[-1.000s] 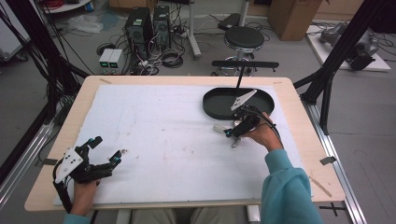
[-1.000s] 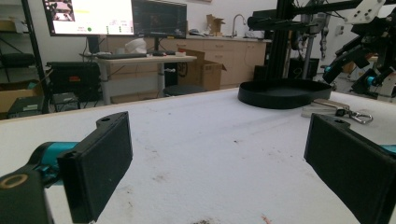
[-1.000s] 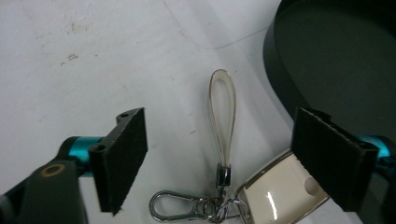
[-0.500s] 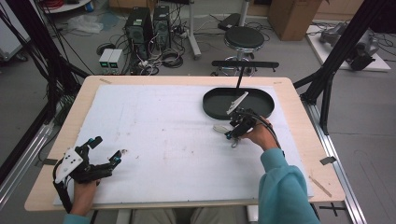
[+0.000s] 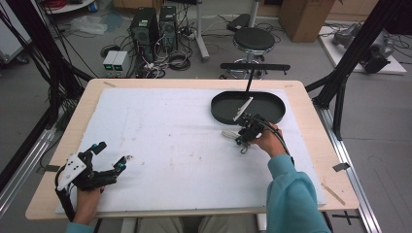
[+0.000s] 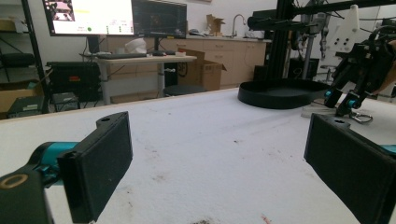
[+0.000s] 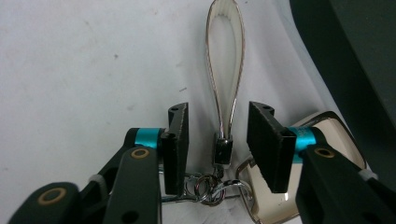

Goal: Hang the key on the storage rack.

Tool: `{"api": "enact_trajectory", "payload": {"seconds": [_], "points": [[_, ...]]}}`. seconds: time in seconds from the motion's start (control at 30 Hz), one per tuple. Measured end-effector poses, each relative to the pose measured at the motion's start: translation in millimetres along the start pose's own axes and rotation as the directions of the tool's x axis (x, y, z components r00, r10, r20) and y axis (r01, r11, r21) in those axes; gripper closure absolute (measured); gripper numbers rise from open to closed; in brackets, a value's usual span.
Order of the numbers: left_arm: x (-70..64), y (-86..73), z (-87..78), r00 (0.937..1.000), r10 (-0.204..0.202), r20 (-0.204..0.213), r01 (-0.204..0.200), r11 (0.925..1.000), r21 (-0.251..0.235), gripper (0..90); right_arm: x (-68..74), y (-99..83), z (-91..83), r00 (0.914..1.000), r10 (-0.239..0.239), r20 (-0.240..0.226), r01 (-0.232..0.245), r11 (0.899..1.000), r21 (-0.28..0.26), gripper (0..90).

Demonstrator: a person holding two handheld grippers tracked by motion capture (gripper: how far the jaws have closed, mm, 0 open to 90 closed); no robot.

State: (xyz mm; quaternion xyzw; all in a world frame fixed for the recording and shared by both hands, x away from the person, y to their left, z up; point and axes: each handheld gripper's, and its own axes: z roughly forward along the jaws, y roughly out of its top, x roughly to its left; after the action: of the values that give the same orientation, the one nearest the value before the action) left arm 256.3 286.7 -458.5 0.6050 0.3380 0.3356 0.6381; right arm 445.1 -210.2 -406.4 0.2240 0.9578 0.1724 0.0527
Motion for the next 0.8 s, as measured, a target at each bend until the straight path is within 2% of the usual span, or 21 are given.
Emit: {"api": "enact_trajectory", "payload": {"seconds": [0.27,0.4,0.43,0.5,0.6,0.8], "points": [[0.0,0.0,0.0,1.0,0.002,0.001,-0.002,1.0,0.0,8.2,-0.7,0.4,2.3,0.9999,-0.01,-0.002,0.01,1.0,0.023,66.4],[0.0,0.0,0.0,1.0,0.0,0.0,0.0,1.0,0.0,8.2,-1.7,0.9,5.3,0.9998,-0.021,-0.006,0.021,0.999,0.044,73.3],[0.0,0.0,0.1,1.0,-0.003,0.0,0.003,1.0,-0.001,8.2,-1.5,1.1,6.8,0.9994,-0.034,-0.001,0.034,0.997,0.063,78.3],[0.1,0.0,0.1,1.0,-0.004,0.0,0.004,1.0,-0.001,8.2,-1.7,1.3,6.9,0.9996,-0.025,-0.014,0.025,0.998,0.062,80.9],[0.1,0.0,0.1,1.0,-0.004,0.0,0.004,1.0,-0.001,8.2,-2.4,1.4,6.6,0.9996,-0.018,-0.021,0.019,0.998,0.062,82.0],[0.0,0.0,0.1,1.0,-0.004,0.0,0.004,1.0,-0.002,8.2,-1.3,2.7,4.8,0.9996,-0.028,-0.001,0.028,0.998,0.059,82.4]]}}
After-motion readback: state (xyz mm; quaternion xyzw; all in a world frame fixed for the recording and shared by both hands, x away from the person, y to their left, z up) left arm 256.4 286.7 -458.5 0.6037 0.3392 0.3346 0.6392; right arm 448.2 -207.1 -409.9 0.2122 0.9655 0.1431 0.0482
